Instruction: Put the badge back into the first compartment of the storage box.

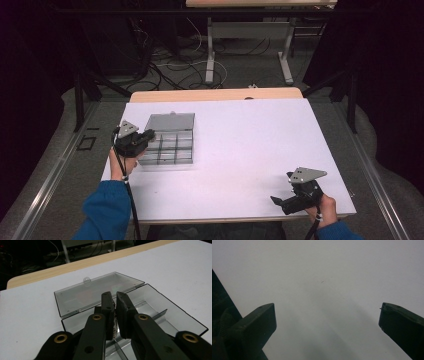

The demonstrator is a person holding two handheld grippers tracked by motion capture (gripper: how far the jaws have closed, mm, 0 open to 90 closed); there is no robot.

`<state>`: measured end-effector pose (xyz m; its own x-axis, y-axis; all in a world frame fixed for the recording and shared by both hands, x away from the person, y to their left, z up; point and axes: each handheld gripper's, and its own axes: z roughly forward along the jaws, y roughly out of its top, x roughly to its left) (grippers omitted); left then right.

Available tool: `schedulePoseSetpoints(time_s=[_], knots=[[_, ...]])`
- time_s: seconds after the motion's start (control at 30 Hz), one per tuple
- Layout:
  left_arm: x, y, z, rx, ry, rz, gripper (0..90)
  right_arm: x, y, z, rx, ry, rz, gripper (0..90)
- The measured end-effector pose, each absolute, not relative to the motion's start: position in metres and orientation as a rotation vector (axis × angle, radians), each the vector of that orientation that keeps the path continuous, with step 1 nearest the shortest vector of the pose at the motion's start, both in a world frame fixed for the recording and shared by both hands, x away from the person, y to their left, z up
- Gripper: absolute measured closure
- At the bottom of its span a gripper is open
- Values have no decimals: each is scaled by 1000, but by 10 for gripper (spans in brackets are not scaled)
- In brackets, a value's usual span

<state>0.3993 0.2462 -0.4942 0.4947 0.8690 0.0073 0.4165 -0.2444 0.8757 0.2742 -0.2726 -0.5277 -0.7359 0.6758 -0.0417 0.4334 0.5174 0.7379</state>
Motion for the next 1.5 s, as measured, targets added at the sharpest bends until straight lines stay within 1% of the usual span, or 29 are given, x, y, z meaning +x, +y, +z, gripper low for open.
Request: schedulePoseSetpoints(time_s=[0.17,0.53,1.5], knots=[[402,247,-496,1858,1079,664,854,274,-272,-528,927,2437,1048,8],[410,249,-503,1872,1105,666,854,275,-273,-528,916,2443,1045,8],[428,250,-523,1909,1176,597,853,275,-272,-528,916,2442,1046,8]])
